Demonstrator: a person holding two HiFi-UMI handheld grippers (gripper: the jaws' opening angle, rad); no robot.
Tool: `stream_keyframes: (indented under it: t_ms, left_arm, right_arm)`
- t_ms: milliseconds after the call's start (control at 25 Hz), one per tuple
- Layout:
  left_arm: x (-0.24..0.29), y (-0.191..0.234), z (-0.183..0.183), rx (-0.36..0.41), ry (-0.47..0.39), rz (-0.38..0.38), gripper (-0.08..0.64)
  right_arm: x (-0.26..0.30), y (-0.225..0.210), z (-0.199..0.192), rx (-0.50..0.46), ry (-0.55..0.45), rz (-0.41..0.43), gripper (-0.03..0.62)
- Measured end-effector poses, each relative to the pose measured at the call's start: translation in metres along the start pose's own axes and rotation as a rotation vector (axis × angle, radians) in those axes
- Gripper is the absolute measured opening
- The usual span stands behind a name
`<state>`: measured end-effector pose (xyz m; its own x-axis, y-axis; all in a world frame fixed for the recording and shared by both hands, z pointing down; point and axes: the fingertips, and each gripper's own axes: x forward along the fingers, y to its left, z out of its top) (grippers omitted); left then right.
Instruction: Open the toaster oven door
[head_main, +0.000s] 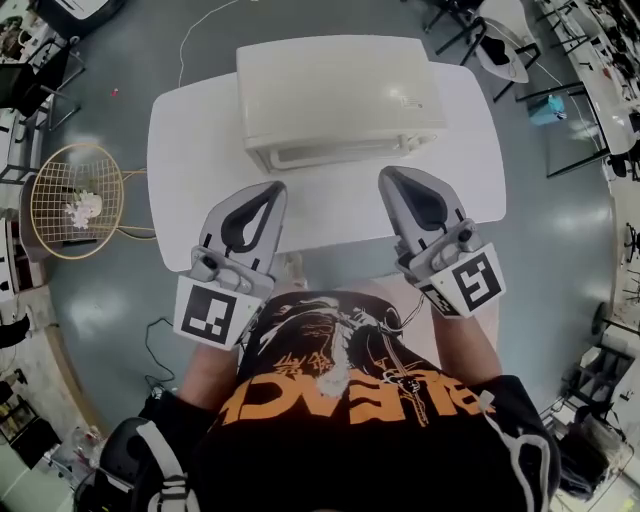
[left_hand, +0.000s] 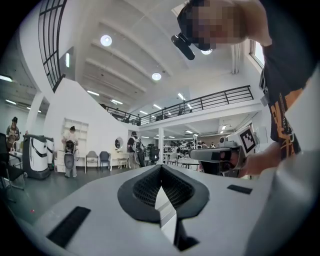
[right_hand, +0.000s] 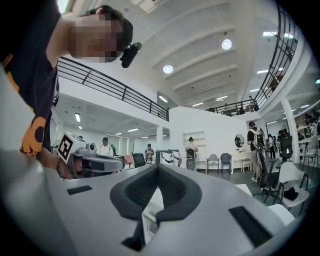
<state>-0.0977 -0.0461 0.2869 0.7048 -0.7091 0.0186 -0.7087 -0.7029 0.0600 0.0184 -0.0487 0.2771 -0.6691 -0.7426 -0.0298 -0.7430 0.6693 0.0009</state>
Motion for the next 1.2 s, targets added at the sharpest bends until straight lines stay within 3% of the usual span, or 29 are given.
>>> stream_keyframes:
  t_ms: [280,640,1000,1200]
  left_arm:
    - [0.022,0.004,-0.016,-0.015,0.009,-0.035,0.021]
    - [0.043,-0.023,-0.024,0.021,0.025,0.076,0.021]
    - [0.062,-0.041,-0.038,0.049,0.038,0.087,0.056]
    - [0.065,-0.033,-0.043,0.05,0.043,0.101,0.067]
  right_arm:
    - [0.008,-0.018,-0.016,0.008,0.029,-0.039,0.014]
    - [-0.011,-0.043,-0.031,0.008,0.074,0.081,0.015]
    - [-0.012,-0.061,-0.057,0.006,0.12,0.144,0.031]
    - [0.003,-0.065,-0.091,-0.025,0.232,0.158,0.035]
